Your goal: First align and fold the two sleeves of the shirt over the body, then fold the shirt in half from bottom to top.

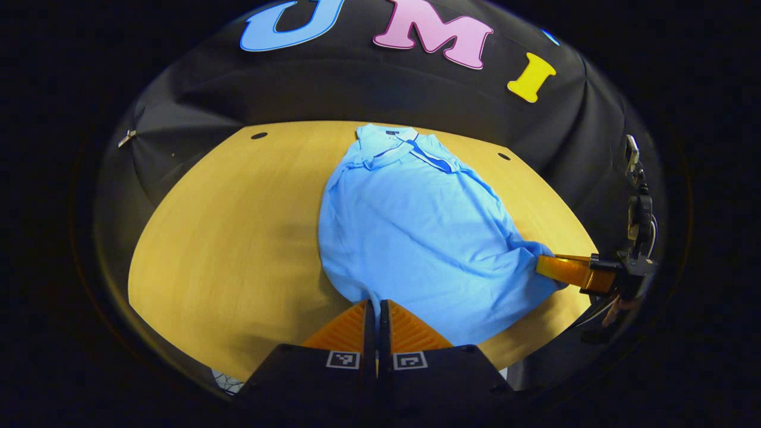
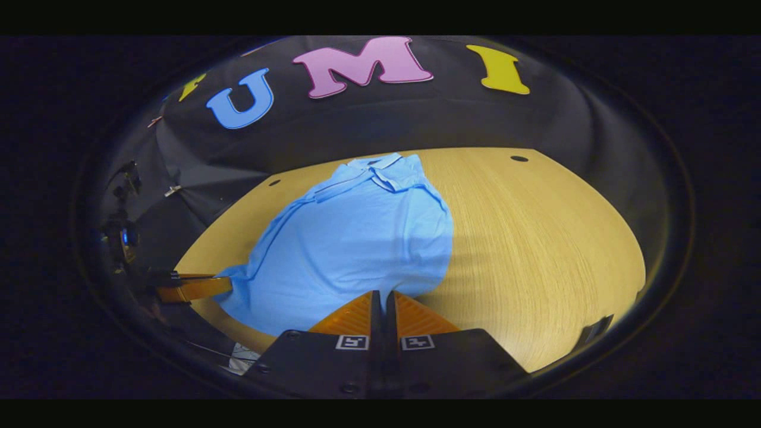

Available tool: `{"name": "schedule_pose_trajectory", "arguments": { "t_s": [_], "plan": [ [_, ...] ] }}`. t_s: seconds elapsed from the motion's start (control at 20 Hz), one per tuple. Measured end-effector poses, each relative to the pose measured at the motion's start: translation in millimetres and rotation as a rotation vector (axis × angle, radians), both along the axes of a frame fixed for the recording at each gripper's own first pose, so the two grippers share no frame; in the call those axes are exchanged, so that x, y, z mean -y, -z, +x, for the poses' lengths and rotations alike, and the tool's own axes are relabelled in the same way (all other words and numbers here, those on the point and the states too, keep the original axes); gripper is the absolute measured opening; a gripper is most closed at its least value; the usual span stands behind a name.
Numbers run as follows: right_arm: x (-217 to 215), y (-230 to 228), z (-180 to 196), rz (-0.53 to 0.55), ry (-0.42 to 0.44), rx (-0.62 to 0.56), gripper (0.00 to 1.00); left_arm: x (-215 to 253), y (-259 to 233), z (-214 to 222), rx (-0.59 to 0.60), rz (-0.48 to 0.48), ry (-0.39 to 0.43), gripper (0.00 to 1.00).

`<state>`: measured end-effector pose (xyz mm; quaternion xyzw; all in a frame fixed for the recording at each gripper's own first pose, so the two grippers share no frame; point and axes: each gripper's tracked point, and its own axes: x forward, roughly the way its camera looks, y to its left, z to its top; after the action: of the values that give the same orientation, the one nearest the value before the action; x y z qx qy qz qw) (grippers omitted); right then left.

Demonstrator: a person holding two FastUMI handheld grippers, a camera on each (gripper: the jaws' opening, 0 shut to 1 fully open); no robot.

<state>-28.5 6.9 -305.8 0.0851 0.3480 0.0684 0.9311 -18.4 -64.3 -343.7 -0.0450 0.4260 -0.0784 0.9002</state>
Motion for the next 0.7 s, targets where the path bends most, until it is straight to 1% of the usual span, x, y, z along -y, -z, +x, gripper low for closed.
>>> {"name": "schedule_pose_trajectory", "arguments": {
  "t_s": [0.1, 0.25, 0.35, 0.4, 0.45, 0.55, 0.6, 0.65, 0.7],
  "plan": [
    [-2.9, -12.2, 19.1, 0.015, -0.007, 0.033, 0.05, -0.1, -13.4, 17.8, 0.031, -0.002, -0.006, 0.06],
    [2.4, -18.2, 52.8, -0.009, -0.011, 0.076, 0.05, -0.7, -29.7, 50.8, 0.075, -0.01, -0.031, 0.06],
    [3.0, -26.2, 78.5, 0.01, 0.001, 0.108, 0.05, 3.4, -39.6, 73.4, 0.107, -0.028, -0.044, 0.06],
    [4.3, -31.4, 91.3, 0.016, 0.004, 0.125, 0.0, 7.0, -43.9, 84.7, 0.123, -0.038, -0.046, 0.06],
    [7.2, -36.5, 104.3, 0.013, 0.008, 0.144, 0.05, 9.4, -48.1, 96.3, 0.139, -0.041, -0.047, 0.06],
    [11.7, -48.1, 131.8, 0.012, 0.015, 0.183, 0.05, 10.9, -58.9, 125.1, 0.188, -0.043, -0.06, 0.06],
    [14.5, -55.5, 145.6, 0.015, 0.019, 0.203, 0.0, 13.1, -64.9, 140.3, 0.212, -0.046, -0.063, 0.06],
    [17.7, -62.6, 159.4, 0.016, 0.024, 0.222, 0.05, 13.8, -68.5, 154.6, 0.23, -0.043, -0.063, 0.06],
    [21.6, -67.9, 172.8, 0.016, 0.029, 0.239, 0.08, 13.8, -74.5, 169.6, 0.256, -0.044, -0.062, 0.01]
  ]
}}
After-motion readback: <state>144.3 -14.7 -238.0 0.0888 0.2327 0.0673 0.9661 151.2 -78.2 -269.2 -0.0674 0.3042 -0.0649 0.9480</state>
